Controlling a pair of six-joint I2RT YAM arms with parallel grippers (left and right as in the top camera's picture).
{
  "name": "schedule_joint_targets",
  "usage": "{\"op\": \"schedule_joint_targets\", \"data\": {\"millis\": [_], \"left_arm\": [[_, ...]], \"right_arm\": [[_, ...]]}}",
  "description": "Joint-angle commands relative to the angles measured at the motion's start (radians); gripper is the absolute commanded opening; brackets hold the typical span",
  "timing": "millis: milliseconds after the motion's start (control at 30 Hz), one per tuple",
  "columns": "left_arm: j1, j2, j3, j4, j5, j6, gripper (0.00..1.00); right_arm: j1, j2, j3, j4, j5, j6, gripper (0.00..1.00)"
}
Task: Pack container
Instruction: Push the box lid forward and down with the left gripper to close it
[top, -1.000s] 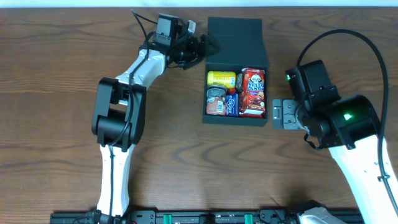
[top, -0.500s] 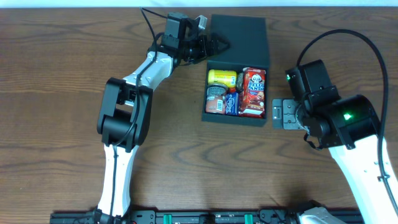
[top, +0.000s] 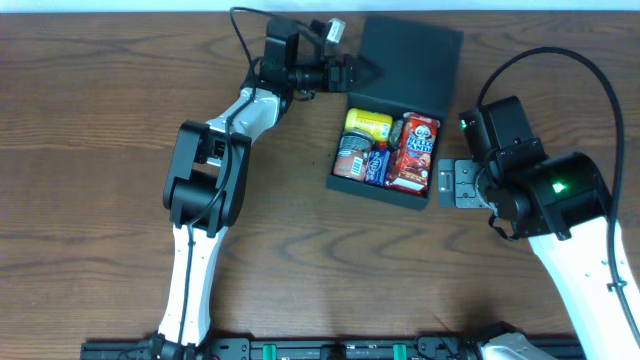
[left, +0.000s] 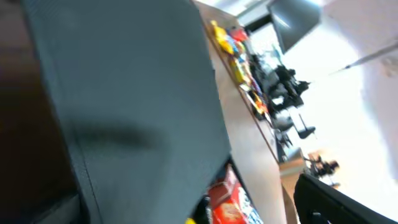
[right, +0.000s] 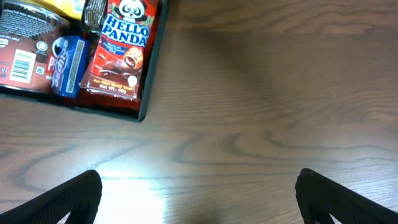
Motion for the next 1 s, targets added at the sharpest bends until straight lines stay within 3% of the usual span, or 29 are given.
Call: {"op": "schedule_joint_targets", "data": {"millis": [0,300,967], "left_arm": [[0.002,-0.014,0.054,0.015,0.124,0.005,0.95],[0.002,-0.042,0.106,0.105,0.237,-0.039,0.95],[0.002,-0.155,0.105,0.101,0.402,-0.114,0.96]], "right_arm": [[-0.005,-0.002,-0.004,0.002,0.032,0.018,0.99],[-0.005,-0.002,-0.004,-0.003,0.057,0.018,0.99],[-0.005,-0.002,-0.004,-0.009,0.121,0.013,0.99]]}}
